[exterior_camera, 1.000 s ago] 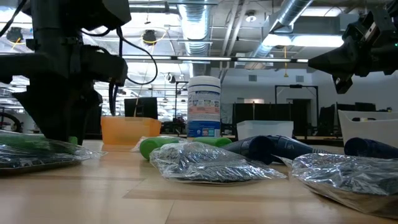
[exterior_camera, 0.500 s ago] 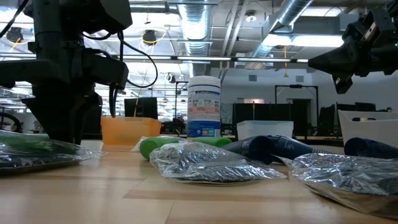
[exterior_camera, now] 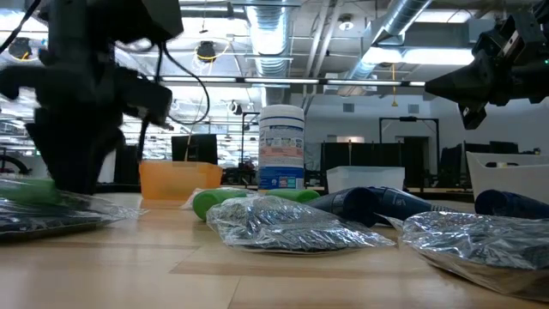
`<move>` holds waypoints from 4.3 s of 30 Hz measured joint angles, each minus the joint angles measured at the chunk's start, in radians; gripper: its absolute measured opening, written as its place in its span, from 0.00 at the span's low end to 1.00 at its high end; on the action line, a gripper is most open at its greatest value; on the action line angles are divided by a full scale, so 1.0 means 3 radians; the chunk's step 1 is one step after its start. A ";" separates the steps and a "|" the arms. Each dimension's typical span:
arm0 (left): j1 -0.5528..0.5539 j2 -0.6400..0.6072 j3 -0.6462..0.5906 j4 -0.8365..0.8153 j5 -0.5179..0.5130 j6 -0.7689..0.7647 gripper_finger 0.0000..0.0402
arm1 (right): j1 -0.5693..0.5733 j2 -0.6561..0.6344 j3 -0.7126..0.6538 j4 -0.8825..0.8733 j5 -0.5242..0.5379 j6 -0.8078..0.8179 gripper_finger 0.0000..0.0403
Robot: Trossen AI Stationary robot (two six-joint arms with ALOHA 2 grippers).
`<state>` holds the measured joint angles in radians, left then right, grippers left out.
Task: Pick & Place Travel size toiletries
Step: Put the green shampoo into the orange bin
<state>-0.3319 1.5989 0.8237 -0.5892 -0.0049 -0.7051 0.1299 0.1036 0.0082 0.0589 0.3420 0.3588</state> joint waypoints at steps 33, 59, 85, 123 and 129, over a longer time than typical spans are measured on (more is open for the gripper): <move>0.2557 -0.1049 0.0054 0.1106 -0.1559 0.1294 0.23 | 0.0001 0.0000 0.0000 0.0000 0.0000 0.0000 0.00; 0.2794 -0.0062 0.0047 0.1294 -0.1181 0.1280 0.26 | 0.0001 -0.0001 0.0000 0.0000 0.0000 0.0000 0.00; 0.1922 -0.1649 0.0047 0.0338 -0.0302 0.1120 0.54 | 0.0000 0.0000 0.0000 0.0001 0.0000 0.0000 0.00; -0.1499 -0.0330 0.0050 0.0064 0.0014 -0.4650 0.43 | 0.0001 0.0000 0.0001 -0.0001 0.0000 0.0000 0.00; -0.1386 -0.0229 0.0050 0.0066 -0.0327 -0.4721 0.43 | 0.0000 0.0000 0.0000 -0.0001 0.0000 0.0000 0.00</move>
<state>-0.7476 1.5301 0.8387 -0.5694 -0.1029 -2.1213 0.1300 0.1036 0.0083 0.0586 0.3420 0.3587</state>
